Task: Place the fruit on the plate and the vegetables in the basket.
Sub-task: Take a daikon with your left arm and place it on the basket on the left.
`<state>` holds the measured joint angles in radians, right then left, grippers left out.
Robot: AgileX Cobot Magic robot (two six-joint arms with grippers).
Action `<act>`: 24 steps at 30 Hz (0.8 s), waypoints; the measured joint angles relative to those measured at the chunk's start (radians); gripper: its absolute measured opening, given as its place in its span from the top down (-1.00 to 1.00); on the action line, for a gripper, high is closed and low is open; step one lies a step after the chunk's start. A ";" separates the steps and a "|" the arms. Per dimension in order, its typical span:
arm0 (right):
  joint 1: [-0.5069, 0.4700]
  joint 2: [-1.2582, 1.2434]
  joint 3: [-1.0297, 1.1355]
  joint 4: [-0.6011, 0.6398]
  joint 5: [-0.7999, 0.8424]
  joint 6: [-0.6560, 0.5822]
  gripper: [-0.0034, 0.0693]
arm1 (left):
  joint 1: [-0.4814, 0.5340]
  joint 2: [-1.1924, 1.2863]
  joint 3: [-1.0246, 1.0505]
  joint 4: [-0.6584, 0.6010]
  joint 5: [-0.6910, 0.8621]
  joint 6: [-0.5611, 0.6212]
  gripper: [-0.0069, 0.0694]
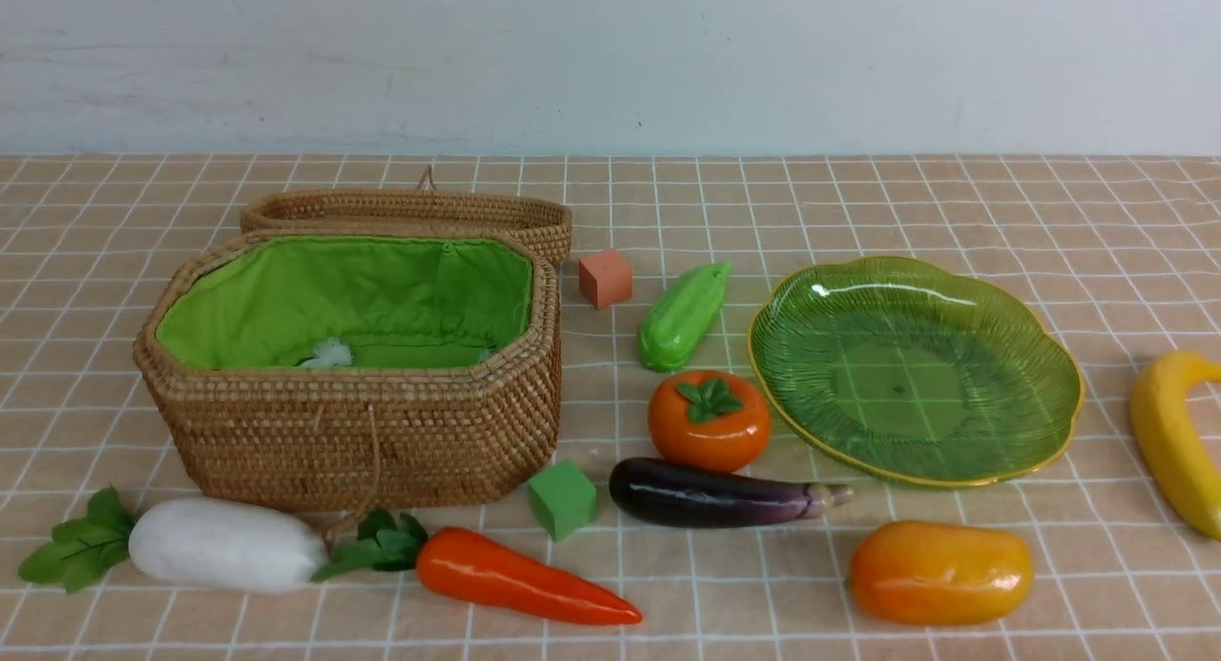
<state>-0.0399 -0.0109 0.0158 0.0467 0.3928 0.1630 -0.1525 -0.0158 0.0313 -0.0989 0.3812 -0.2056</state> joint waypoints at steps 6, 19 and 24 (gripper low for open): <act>0.000 0.000 0.000 0.000 0.000 0.000 0.24 | 0.000 0.000 0.000 0.000 0.000 0.000 0.20; 0.000 0.000 0.000 0.000 0.000 0.000 0.24 | 0.000 0.000 0.000 -0.327 -0.256 -0.205 0.20; 0.000 0.000 0.000 0.000 0.000 0.000 0.24 | 0.000 0.000 -0.017 -0.440 -0.346 -0.235 0.21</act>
<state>-0.0399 -0.0109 0.0158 0.0467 0.3928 0.1630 -0.1525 -0.0158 0.0144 -0.5390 0.0350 -0.4402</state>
